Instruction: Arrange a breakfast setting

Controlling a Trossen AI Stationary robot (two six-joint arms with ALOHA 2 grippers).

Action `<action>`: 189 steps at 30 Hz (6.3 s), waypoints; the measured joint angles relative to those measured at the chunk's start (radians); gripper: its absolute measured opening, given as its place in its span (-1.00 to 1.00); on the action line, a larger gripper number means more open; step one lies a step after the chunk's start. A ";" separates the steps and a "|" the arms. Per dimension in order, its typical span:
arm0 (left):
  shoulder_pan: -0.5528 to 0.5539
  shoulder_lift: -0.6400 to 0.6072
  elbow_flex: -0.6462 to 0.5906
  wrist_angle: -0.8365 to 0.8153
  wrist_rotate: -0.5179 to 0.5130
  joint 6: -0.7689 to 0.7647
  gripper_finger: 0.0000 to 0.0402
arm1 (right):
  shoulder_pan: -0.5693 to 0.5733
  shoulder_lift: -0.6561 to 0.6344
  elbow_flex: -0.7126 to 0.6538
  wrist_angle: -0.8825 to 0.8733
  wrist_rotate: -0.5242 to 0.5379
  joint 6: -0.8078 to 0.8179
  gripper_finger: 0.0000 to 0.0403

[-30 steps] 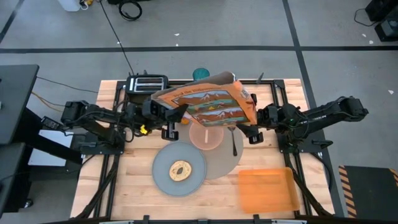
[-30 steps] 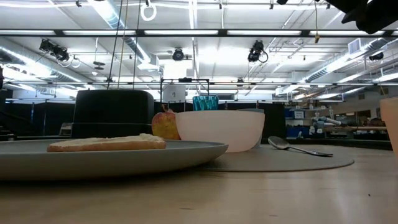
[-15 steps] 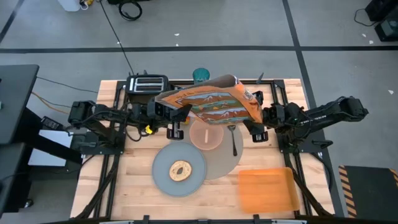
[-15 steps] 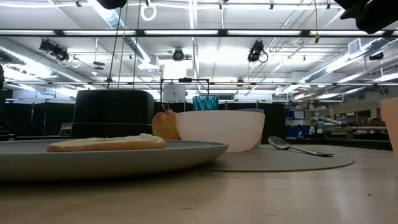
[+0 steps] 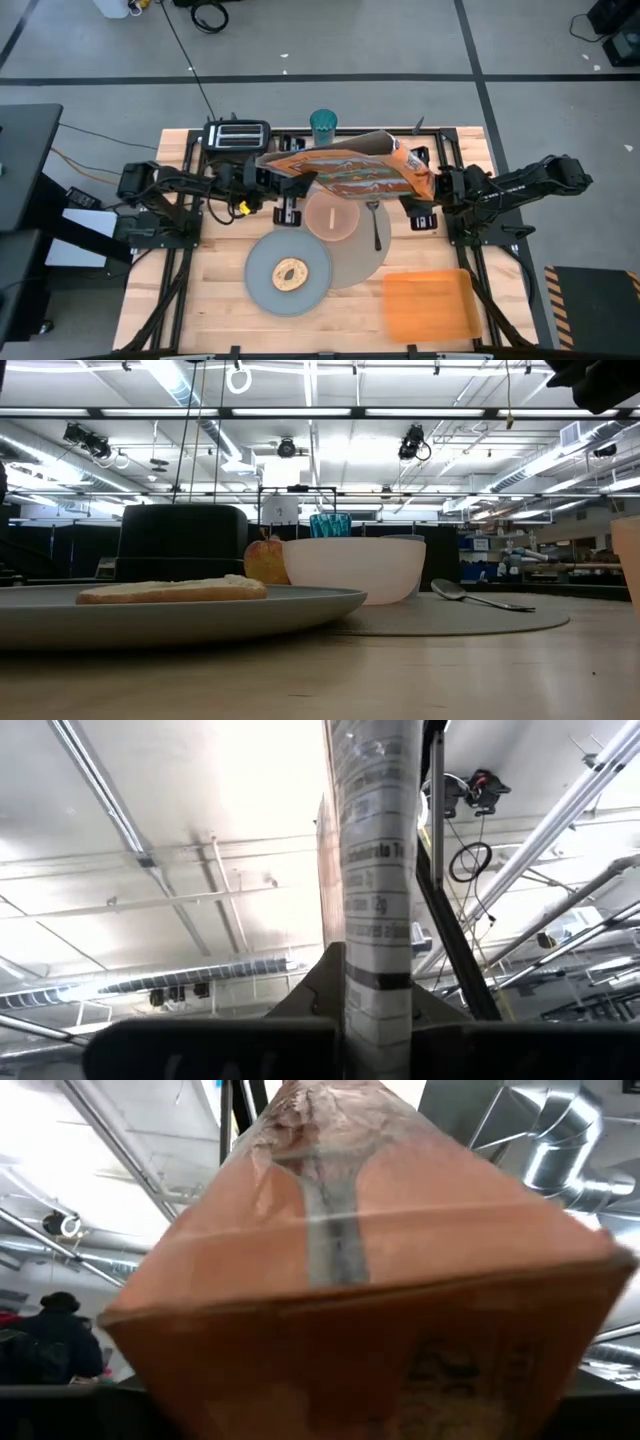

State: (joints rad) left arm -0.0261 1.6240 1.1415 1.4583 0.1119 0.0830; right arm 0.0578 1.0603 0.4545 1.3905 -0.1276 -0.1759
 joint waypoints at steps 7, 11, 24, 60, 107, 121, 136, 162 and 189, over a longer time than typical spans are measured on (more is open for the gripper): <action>0.003 0.033 0.015 0.007 -0.020 0.002 -0.93 | 0.000 0.000 -0.002 0.031 0.004 0.023 0.14; 0.004 0.028 0.015 -0.010 -0.020 -0.001 -0.91 | 0.000 0.000 -0.002 0.031 0.004 0.026 0.12; 0.001 -0.235 0.011 -0.789 -0.072 0.127 -0.03 | -0.015 -0.204 -0.066 -0.171 0.055 0.045 0.12; -0.149 -0.616 -0.327 -1.749 -0.521 -0.290 0.10 | -0.015 -0.976 0.097 -1.888 0.181 0.210 0.07; -0.151 -0.616 -0.449 -1.689 -0.520 -0.388 0.10 | -0.007 -0.139 0.751 -2.310 0.200 0.061 0.08; -0.151 -0.616 -0.449 -1.688 -0.520 -0.395 0.10 | 0.011 -0.008 0.886 -2.388 0.232 0.263 0.06; -0.153 -0.616 -0.449 -1.688 -0.519 -0.413 0.10 | 0.010 0.096 0.988 -2.463 0.250 0.311 0.03; -0.153 -0.616 -0.449 -1.647 -0.520 -0.412 0.10 | 0.010 -0.016 0.989 -2.576 0.314 0.281 0.02; -0.176 -0.616 -0.449 -1.543 -0.495 -0.334 0.10 | 0.052 0.001 0.983 -2.510 0.261 0.031 0.02</action>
State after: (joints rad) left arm -0.2019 1.0080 0.6922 -0.0848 -0.3827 -0.2512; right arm 0.1099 1.0616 1.4380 -1.1194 0.1330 -0.1450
